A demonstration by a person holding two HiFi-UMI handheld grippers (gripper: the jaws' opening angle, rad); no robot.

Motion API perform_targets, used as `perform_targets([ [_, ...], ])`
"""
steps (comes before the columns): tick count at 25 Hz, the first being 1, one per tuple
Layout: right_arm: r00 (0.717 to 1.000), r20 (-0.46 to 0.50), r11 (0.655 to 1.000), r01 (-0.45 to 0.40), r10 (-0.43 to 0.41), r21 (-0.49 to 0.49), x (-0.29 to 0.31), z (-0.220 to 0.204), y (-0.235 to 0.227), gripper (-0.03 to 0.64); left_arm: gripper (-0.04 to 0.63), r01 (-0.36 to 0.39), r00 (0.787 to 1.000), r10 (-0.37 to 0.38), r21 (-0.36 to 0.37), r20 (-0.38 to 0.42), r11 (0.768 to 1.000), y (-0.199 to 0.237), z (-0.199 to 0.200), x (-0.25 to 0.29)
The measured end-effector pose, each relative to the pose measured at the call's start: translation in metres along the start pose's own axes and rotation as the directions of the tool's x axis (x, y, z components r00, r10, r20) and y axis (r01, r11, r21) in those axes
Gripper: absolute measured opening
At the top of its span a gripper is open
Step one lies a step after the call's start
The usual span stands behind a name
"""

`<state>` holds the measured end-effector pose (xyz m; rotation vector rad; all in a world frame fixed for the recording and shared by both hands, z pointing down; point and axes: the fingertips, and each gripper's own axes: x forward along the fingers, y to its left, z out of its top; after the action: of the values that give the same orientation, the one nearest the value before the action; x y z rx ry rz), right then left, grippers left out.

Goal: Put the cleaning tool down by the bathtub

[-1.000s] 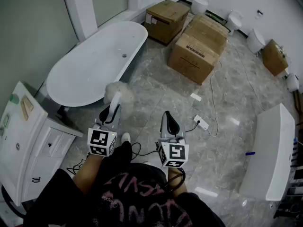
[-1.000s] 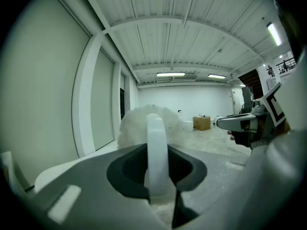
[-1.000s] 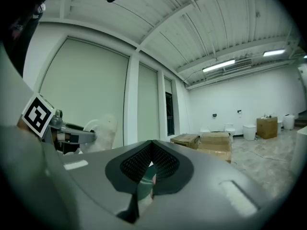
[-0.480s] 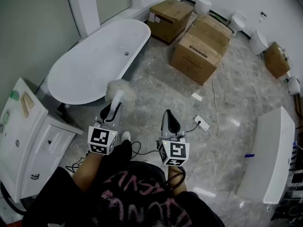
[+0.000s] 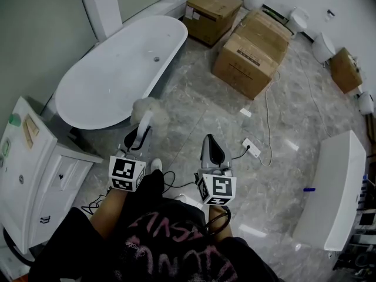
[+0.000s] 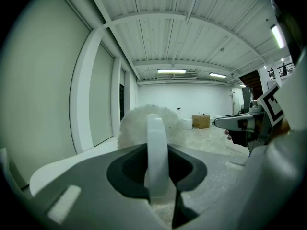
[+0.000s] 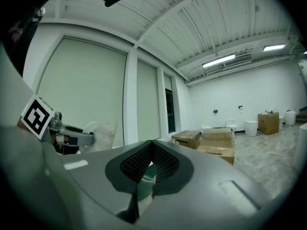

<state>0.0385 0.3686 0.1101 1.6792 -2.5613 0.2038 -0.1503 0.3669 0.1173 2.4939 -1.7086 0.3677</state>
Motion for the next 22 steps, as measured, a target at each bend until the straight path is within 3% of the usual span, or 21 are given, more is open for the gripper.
perform_targets([
  [13,0.998,-0.026,0.998,0.055,-0.056,-0.023,0.098,0.007,-0.013,0.011,0.080,0.073,0.997,-0.073,-0.044,-0.003,0.996,0.057,0.002,0.087],
  [22,0.993,-0.013,0.992,0.118,-0.119,-0.049,0.135,0.021,-0.006,0.012,0.080,0.120,0.993,-0.120,-0.051,0.006,0.991,0.100,0.010,0.115],
])
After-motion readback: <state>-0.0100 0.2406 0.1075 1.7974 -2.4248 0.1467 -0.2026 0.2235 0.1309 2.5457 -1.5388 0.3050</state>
